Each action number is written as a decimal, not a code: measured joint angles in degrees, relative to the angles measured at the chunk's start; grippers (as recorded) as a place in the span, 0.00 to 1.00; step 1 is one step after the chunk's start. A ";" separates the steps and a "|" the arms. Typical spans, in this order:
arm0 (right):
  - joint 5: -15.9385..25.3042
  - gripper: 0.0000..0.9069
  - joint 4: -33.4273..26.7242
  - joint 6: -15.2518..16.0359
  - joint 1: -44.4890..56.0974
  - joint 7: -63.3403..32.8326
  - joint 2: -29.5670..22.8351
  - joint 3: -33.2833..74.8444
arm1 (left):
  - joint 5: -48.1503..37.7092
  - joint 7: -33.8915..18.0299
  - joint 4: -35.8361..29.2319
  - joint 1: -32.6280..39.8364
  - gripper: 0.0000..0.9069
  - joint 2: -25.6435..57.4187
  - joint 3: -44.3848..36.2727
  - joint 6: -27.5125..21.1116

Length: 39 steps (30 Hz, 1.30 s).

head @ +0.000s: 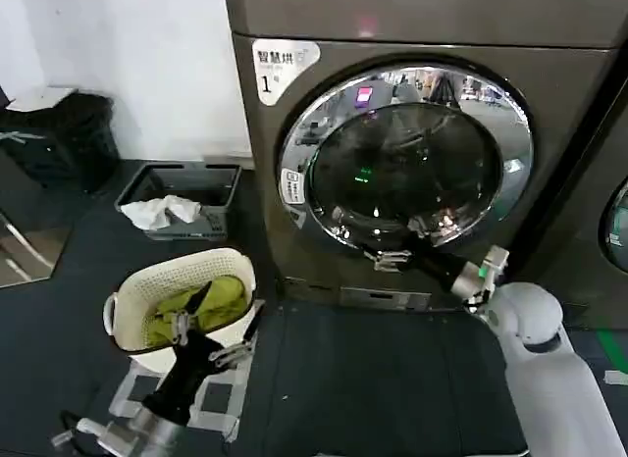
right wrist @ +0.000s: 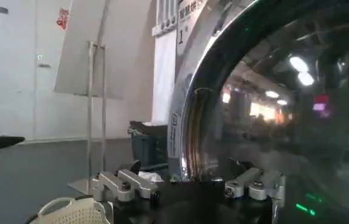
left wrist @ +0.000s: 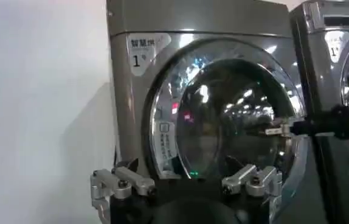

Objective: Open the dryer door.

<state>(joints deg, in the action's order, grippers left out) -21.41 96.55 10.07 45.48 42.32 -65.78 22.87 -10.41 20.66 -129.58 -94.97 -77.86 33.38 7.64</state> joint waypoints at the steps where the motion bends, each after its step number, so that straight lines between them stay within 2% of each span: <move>1: 0.19 1.00 -0.54 -0.13 -0.58 -0.17 -0.30 -0.66 | -0.21 -0.01 -0.04 0.01 1.00 -0.02 0.03 -0.19; 12: 0.93 1.00 -4.26 -1.52 -4.78 -5.67 -3.71 -6.47 | -1.49 0.81 -0.26 0.08 1.00 -0.23 0.09 -0.82; 26: 2.18 1.00 -7.41 -2.06 -8.42 -6.32 -6.93 -10.32 | -1.30 1.02 -0.26 -0.20 1.00 -0.68 -0.02 -0.68; 39: 2.67 1.00 -9.68 -1.82 -10.90 -4.40 -7.55 -11.71 | -1.03 1.25 -0.24 -0.37 1.00 -0.94 -0.22 -0.49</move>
<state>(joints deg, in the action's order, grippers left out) -18.74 86.87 8.25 34.57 37.92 -73.33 11.16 -11.44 21.91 -129.82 -95.34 -78.80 33.17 7.15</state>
